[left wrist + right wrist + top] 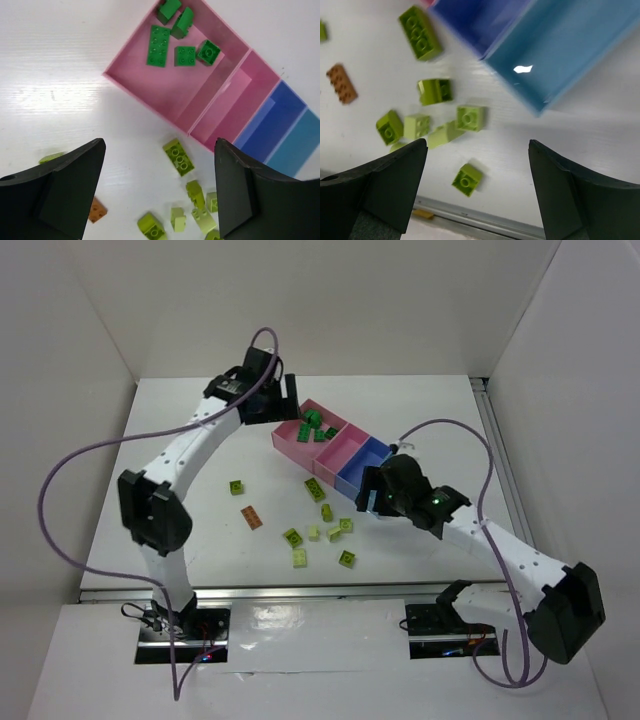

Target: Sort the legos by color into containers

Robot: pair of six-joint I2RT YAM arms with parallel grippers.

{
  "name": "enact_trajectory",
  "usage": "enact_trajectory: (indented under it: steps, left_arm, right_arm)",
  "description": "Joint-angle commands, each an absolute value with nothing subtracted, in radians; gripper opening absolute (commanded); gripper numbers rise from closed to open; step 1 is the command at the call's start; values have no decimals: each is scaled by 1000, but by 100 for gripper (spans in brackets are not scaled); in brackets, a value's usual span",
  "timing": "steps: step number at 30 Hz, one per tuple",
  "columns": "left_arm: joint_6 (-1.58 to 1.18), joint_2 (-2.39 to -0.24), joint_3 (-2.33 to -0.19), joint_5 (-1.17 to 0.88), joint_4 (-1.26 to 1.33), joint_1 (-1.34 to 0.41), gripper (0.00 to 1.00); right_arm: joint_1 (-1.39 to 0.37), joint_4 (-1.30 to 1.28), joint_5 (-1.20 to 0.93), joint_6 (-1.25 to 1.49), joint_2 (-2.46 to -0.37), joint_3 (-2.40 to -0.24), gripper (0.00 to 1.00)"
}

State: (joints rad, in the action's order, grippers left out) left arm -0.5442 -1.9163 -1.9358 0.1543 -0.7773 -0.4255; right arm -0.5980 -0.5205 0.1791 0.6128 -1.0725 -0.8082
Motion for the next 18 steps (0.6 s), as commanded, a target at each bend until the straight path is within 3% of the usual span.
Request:
enact_trajectory:
  steps: [1, 9, 14, 18]
  left_arm:
    - [-515, -1720, -1793, 138, -772, -391, 91]
    - [-525, -1470, -1508, 20, -749, -325, 91]
    - [-525, -1448, -1456, 0, -738, -278, 89]
    - [-525, -1439, -1427, 0, -738, -258, 88]
  right_arm:
    - [-713, -393, 150, 635, -1153, -857, 89]
    - [-854, -442, 313, 659, -1485, -1064, 81]
    - [-854, -442, 275, 660, -1635, -1149, 73]
    - [-891, -440, 339, 678, -1687, -1169, 73]
